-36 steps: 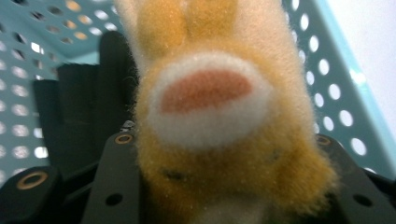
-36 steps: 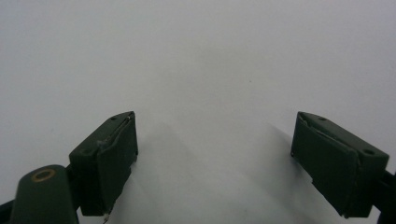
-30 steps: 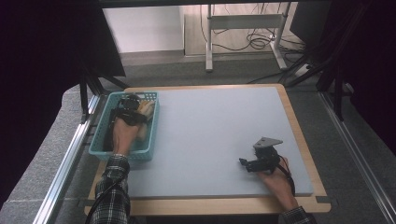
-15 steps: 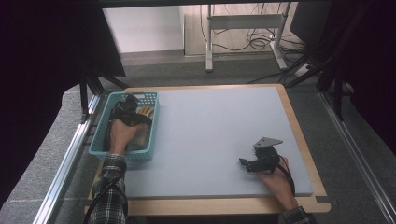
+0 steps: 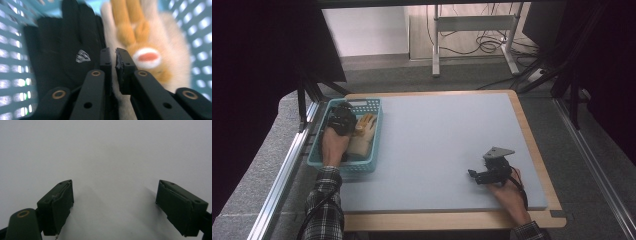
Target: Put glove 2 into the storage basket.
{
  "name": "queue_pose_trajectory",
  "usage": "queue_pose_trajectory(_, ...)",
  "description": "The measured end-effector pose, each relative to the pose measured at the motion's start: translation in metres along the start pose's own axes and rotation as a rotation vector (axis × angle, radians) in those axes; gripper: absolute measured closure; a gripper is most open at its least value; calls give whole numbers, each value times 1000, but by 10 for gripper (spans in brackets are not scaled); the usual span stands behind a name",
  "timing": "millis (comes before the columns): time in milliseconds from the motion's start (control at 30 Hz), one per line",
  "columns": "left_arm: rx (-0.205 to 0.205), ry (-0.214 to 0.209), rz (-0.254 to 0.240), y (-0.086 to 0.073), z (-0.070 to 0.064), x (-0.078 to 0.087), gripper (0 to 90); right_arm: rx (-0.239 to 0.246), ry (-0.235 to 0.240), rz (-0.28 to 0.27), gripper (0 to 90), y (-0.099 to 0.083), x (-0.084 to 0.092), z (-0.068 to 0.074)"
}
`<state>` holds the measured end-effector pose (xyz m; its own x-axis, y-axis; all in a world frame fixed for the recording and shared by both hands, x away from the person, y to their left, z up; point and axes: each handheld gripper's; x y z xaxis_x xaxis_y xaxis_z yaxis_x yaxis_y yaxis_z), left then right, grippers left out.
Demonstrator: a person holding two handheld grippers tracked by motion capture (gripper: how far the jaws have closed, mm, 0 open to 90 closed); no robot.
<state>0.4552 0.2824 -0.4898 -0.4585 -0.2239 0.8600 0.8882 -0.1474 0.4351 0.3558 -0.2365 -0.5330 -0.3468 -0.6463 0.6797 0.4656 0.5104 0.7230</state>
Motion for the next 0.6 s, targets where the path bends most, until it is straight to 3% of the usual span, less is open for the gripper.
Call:
queue_pose_trajectory(67, 7, -18, 9, -1, -4, -6, 880, 0, 0, 0, 143, 0, 0, 0)
queue_pose_trajectory(167, 12, -101, 7, 0, -11, -9, 900, 0, 1, 0, 143, 0, 0, 0)
queue_pose_trajectory(233, -19, -76, 7, 1, -18, -6, 900, 0, 0, 0, 143, 0, 0, 0)
queue_pose_trajectory(400, -9, -75, 4, 1, -14, -5, 895, 0, 0, 0, 143, 0, 0, 0)
queue_pose_trajectory(600, 18, 3, -34, -1, -4, -2, 698, 1, -1, 0, 142, 0, 0, 0)
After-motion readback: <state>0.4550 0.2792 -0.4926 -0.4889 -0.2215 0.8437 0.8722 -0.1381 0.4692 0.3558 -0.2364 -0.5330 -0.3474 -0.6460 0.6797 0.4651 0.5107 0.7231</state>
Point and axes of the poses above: each handheld gripper's, and its own axes: x roughly backward along the jaws, y roughly out of its top, z roughly to its left, and after that the axes turned 15 degrees about y, right-handed
